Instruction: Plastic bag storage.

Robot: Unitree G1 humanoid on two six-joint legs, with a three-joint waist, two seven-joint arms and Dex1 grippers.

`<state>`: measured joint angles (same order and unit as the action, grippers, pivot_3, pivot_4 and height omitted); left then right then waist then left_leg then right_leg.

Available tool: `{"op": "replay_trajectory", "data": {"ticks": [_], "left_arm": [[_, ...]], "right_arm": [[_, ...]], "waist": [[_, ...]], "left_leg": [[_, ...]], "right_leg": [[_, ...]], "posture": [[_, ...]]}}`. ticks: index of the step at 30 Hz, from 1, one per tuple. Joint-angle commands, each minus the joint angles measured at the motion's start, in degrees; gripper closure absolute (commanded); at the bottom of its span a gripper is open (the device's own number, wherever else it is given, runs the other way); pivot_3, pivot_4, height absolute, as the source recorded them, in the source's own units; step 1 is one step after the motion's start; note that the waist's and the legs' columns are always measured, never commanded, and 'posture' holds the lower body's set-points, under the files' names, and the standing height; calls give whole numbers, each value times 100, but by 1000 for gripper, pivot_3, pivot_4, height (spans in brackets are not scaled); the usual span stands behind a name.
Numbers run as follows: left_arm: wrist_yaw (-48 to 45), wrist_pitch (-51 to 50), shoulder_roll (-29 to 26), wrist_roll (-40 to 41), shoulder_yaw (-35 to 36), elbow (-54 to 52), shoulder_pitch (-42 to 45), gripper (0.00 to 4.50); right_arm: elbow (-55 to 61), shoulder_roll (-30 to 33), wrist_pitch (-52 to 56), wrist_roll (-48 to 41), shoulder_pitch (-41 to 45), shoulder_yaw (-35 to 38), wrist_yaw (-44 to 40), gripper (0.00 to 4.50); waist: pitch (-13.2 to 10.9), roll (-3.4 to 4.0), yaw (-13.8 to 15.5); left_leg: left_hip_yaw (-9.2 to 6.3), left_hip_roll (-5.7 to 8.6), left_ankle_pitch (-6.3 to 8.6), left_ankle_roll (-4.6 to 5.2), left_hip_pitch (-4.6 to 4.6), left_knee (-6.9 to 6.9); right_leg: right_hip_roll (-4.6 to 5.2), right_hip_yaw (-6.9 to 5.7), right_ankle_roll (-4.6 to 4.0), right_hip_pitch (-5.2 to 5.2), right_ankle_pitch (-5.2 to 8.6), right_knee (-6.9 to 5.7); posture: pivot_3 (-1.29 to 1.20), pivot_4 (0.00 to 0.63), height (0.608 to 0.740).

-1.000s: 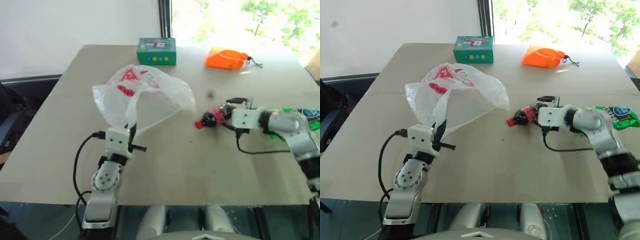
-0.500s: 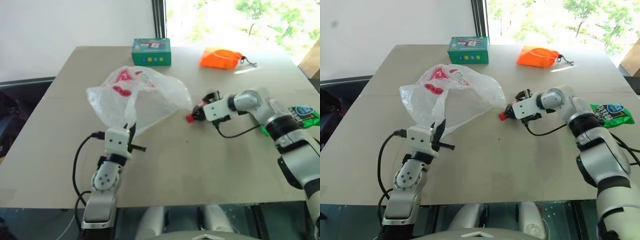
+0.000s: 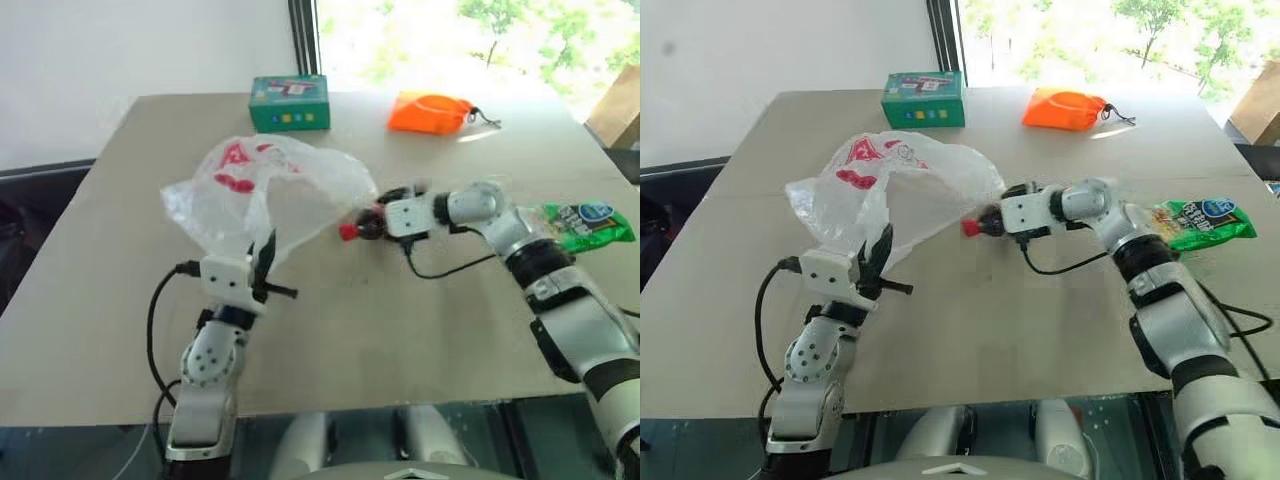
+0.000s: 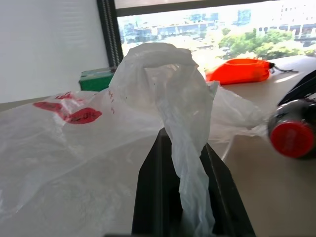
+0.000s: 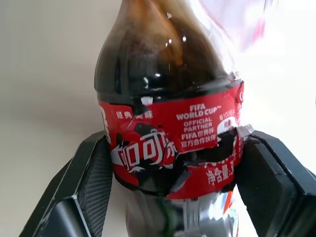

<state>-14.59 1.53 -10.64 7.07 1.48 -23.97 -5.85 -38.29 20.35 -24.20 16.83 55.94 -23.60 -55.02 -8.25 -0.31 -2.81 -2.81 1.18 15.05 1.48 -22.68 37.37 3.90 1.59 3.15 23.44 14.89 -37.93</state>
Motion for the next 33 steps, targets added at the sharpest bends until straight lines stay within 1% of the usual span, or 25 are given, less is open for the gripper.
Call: {"op": "replay_trajectory", "data": {"ticks": [1,2,5,7,9,12,16,19,24,29,33], "left_arm": [[-310,134,-97,229,-146,-348,-256,4500],[-393,189,-123,251,-192,-375,-305,4500],[-652,313,-219,364,-323,-497,-467,4500],[-768,408,-320,292,-380,-511,-565,4500],[-790,465,-358,253,-376,-459,-610,4500],[-718,493,-298,274,-358,-391,-561,4500],[-287,484,22,209,-210,-383,-406,4500],[315,290,330,173,189,-378,-278,4500],[686,257,417,-173,329,-368,-214,4500],[739,274,423,-197,289,-370,-97,4500],[460,352,382,-6,54,-392,-98,4500]], "right_arm": [[1000,-426,407,-437,208,300,240,1480],[975,-479,398,-258,240,215,390,1480],[555,-487,98,712,456,-316,1032,1480],[280,-671,183,866,593,-399,1314,1480],[97,-904,260,915,706,-442,1483,1480],[-100,-1217,231,1154,818,-630,1667,1480],[-194,-1374,79,1224,725,-801,1618,1480],[-261,-1145,47,1036,651,-626,1532,1480],[-226,-774,87,624,666,-370,1169,1480],[204,-661,199,449,476,-487,637,1480],[390,-1020,631,608,205,-648,708,1480]], "waist": [[-3,4,20],[-4,5,46],[-5,4,149],[-5,3,202],[-6,3,196],[-13,4,181],[-15,6,168],[-15,4,176],[-20,-4,196],[-21,-5,159],[-21,-5,75]], "left_leg": [[1,0,-3,-5,-25,3],[1,1,-4,-7,-27,3],[-6,16,-4,-7,-29,2],[-6,27,-4,-7,-28,4],[-5,30,-6,-9,-26,5],[-5,23,-9,-15,-26,0],[-7,16,-11,-19,-26,-6],[-5,17,-11,-19,-26,-4],[-9,22,-11,-18,-27,2],[-5,17,-11,-18,-26,1],[-3,8,-11,-18,-24,0]], "right_leg": [[0,2,0,26,0,-5],[1,2,0,29,0,-5],[11,-13,1,24,0,2],[7,-16,1,20,0,5],[6,-15,1,14,0,5],[-8,-13,1,22,0,2],[-20,-13,0,26,0,1],[-19,-12,0,26,0,0],[-15,-17,1,18,0,1],[-22,-12,1,21,0,0],[-27,-9,0,21,0,-2]], "posture": [[0,150,740],[0,150,740],[0,150,740],[0,150,740],[0,150,740],[0,150,740],[0,150,740],[0,150,740],[0,150,740],[0,150,740],[0,150,740]]}}
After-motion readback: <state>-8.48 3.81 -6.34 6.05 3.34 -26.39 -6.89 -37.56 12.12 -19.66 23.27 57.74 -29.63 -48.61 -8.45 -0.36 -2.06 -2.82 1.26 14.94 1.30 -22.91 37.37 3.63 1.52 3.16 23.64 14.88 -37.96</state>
